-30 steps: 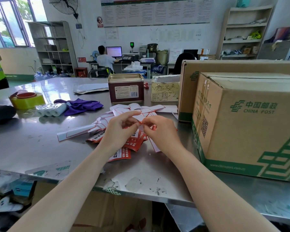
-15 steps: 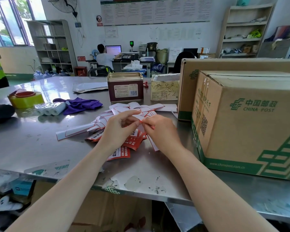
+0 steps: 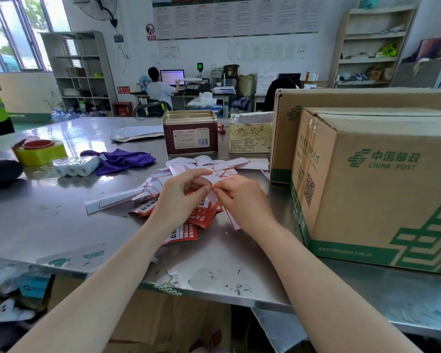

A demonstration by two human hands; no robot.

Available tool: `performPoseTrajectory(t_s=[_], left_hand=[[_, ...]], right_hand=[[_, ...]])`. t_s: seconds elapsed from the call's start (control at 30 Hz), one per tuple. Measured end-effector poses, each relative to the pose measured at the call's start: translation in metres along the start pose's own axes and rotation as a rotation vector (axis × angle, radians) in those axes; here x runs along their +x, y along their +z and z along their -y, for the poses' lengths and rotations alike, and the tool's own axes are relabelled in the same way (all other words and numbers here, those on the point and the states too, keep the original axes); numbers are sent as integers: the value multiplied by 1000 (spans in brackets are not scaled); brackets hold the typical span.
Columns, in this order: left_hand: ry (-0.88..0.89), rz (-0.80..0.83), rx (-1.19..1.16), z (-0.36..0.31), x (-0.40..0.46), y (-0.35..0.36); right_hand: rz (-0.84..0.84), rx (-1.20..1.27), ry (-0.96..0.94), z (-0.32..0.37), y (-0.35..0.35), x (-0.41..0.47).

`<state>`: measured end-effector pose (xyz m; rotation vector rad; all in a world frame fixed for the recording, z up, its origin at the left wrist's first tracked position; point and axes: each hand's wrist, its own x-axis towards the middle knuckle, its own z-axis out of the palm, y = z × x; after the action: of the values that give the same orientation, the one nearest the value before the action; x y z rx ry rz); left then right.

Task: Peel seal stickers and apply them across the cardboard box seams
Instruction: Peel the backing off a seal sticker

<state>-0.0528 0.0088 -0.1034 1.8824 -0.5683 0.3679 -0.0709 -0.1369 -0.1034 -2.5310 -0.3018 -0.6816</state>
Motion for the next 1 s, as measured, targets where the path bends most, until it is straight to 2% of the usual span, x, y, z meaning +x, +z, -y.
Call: performPoseTrajectory(t_s=[0.47,0.7,1.0], left_hand=[[33,22,72,-3,-1,0],[-63,-38,34,-3,-1,1],[-122,-78,-16,-4,0,1]], right_hand=[[-72,189,115,-4,2,3],[-119,259,156,-3,-2,1],[-4,513,212,3,-5,2]])
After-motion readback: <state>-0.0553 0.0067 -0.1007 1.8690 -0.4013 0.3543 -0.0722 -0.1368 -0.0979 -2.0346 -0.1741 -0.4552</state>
